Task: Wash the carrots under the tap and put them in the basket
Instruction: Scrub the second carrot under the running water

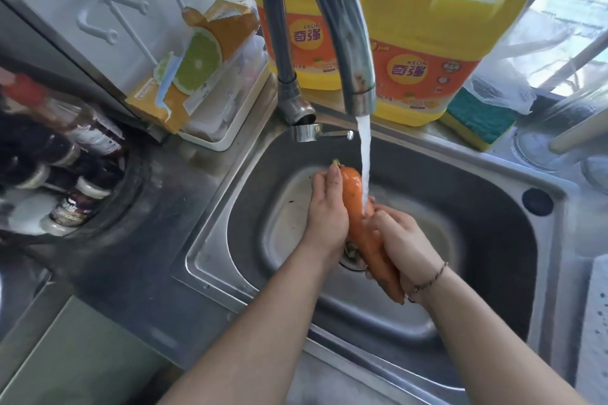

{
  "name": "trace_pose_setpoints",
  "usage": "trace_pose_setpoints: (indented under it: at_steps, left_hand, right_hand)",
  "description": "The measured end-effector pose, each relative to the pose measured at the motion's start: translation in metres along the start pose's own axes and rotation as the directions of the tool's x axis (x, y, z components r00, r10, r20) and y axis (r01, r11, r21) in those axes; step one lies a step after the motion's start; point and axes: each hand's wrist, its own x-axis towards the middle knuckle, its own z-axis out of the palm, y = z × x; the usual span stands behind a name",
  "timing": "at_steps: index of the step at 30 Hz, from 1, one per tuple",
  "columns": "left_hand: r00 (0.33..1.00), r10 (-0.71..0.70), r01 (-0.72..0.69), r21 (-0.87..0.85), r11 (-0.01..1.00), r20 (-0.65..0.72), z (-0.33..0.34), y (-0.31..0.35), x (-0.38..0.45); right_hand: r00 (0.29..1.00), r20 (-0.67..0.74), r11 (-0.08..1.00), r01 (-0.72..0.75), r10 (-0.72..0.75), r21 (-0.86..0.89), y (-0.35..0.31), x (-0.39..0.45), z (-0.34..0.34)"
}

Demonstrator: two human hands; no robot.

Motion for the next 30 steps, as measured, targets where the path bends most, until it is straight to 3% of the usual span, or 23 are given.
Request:
trace_pose_setpoints:
  at_steps: [7, 13, 20, 26, 30]
  left_hand:
    - [0.998, 0.028, -0.027, 0.015, 1.0, -0.052, -0.004, -0.007, -0.003]
    - [0.999, 0.018, -0.017, 0.015, 1.0, -0.035, -0.007, 0.001, 0.005]
    - [0.995, 0.098, -0.097, 0.09, 0.991, 0.001, -0.003, 0.0, 0.004]
    - [0.998, 0.067, -0.068, 0.072, 0.995, 0.017, -0.006, 0.001, 0.006]
    - [0.996, 0.083, -0.084, 0.047, 0.995, 0.026, -0.002, 0.0, 0.004]
  right_hand:
    - [0.997, -0.052, 0.998, -0.06, 0.062, 0.029, 0.003, 0.003, 0.004]
    - [0.996, 0.027, 0.987, -0.085, 0.083, 0.133, 0.0, 0.004, 0.005]
    - [0.995, -0.064, 0.994, -0.068, 0.073, 0.088, -0.003, 0.005, 0.008]
    - [0.994, 0.007, 0.987, -0.108, 0.108, 0.116, -0.001, 0.003, 0.005]
    - [0.993, -0.034, 0.989, -0.108, 0.112, 0.102, -0.003, 0.004, 0.006]
